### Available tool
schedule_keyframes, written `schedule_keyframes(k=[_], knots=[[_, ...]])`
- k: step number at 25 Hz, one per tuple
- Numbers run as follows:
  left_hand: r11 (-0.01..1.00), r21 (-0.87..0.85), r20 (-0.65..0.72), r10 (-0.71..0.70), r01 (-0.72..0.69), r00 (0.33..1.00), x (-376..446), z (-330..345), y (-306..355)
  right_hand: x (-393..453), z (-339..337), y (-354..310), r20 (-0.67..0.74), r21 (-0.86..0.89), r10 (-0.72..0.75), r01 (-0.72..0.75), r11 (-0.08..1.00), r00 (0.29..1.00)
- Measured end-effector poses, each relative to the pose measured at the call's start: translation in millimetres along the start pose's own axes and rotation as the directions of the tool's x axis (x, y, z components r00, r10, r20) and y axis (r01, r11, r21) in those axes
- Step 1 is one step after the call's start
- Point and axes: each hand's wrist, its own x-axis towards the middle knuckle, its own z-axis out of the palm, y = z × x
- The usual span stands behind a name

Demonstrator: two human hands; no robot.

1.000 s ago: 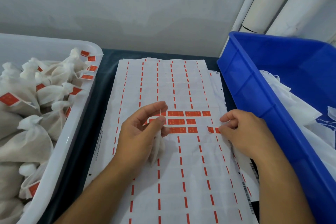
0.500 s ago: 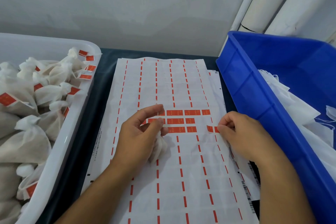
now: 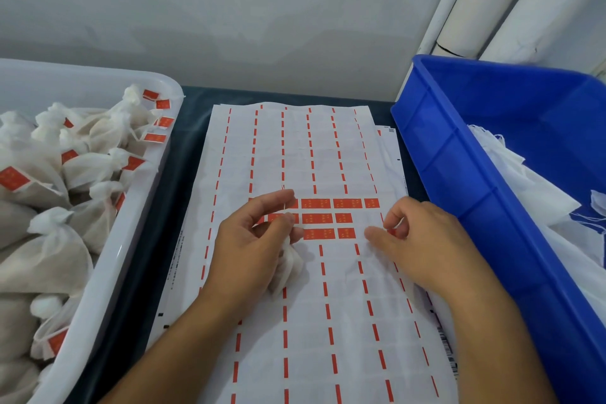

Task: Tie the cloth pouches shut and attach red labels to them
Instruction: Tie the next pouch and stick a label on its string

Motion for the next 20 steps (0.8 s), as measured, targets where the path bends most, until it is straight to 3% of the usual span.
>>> schedule_keyframes(k=[10,16,20], knots=[[0.999,-0.043,0.033,0.018,-0.016,0.999,-2.7,-0.6,2.7,1.9,-3.1,1.8,0.018,0.025,0.053,-0.054,0.998,0.998],[0.999,-0.013,0.058,0.034,-0.034,0.998,-4.7,1.7,4.2,0.0,-14.2,7.6,-0.087,0.161,0.101,-0.086,0.983,0.991],[1.000,-0.008,0.051,0.030,-0.030,0.998,-4.3,1.6,4.8,-4.1,-11.1,0.8,0.070,0.059,0.049,-0.053,0.997,0.996]])
